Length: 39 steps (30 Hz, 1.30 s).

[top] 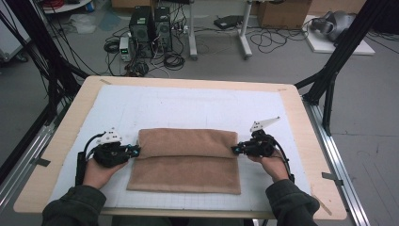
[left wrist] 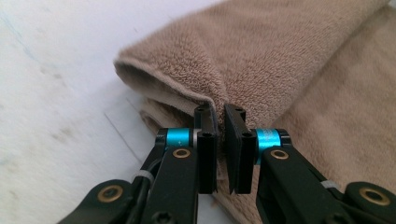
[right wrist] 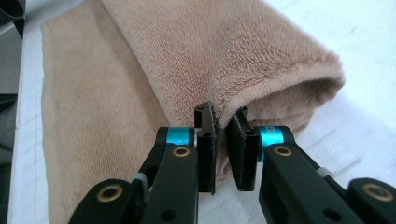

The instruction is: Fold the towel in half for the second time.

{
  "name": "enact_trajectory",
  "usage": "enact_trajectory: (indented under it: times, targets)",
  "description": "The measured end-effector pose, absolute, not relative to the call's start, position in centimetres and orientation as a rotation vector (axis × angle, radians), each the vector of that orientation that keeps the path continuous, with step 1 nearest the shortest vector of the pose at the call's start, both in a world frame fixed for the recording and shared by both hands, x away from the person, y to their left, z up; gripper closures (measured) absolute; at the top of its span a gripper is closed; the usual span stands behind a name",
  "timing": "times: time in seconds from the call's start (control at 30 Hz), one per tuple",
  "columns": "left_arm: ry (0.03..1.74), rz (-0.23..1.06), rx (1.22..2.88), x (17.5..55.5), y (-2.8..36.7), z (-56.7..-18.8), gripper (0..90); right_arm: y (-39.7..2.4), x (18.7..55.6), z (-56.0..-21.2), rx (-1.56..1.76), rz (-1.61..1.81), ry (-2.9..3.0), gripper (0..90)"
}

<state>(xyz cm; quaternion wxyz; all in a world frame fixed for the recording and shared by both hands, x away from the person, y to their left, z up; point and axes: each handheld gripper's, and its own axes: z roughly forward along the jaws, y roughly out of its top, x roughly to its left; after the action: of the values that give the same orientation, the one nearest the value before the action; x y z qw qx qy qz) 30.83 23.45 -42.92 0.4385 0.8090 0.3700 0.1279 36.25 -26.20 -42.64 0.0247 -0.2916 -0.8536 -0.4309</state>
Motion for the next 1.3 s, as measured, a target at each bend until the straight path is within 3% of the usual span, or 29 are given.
enact_trajectory:
  times: [0.13, 0.27, 0.33, 0.5, 0.7, 0.77, 0.83, 0.9, 0.97, 1.03, 1.3]
  targets:
    - [0.93, 0.3, 2.015, 31.0, 23.7, -42.7, 70.8, -26.3, 36.1, -42.5, -0.954, -1.344, -2.653, 57.8]
    - [0.935, 0.312, 2.015, 31.3, 24.2, -41.7, 54.2, -26.7, 36.1, -41.2, -1.009, -1.365, -2.708, 45.3]
    - [0.944, 0.327, 2.001, 31.8, 24.2, -41.0, 49.1, -26.9, 36.3, -40.3, -1.024, -1.388, -2.736, 42.6]
    - [0.982, 0.353, 1.985, 34.6, 24.0, -40.1, 46.3, -26.0, 38.3, -39.0, -1.027, -1.41, -2.764, 40.9]
    - [1.081, 0.313, 1.998, 38.6, 22.7, -41.2, 44.6, -24.2, 41.6, -40.1, -1.033, -1.332, -2.744, 39.4]
    - [1.113, 0.279, 2.023, 39.6, 22.3, -42.1, 43.8, -24.0, 42.1, -40.9, -1.039, -1.305, -2.719, 39.4]
    - [1.129, 0.201, 2.035, 40.2, 22.3, -43.0, 48.5, -23.8, 42.5, -41.7, -1.036, -1.257, -2.687, 41.7]
    - [1.117, 0.131, 2.028, 40.2, 22.4, -43.4, 65.6, -23.8, 42.6, -42.3, -0.994, -1.232, -2.611, 58.1]
    - [1.083, 0.157, 2.043, 39.9, 22.4, -42.9, 82.8, -23.8, 42.3, -42.3, -0.919, -1.25, -2.609, 75.0]
    - [1.058, 0.167, 2.044, 39.4, 22.5, -42.3, 84.8, -23.9, 41.9, -41.9, -0.889, -1.273, -2.602, 79.9]
    - [0.933, 0.288, 1.949, 34.8, 23.5, -38.9, 85.2, -23.9, 38.0, -38.7, -0.763, -1.401, -2.664, 80.4]
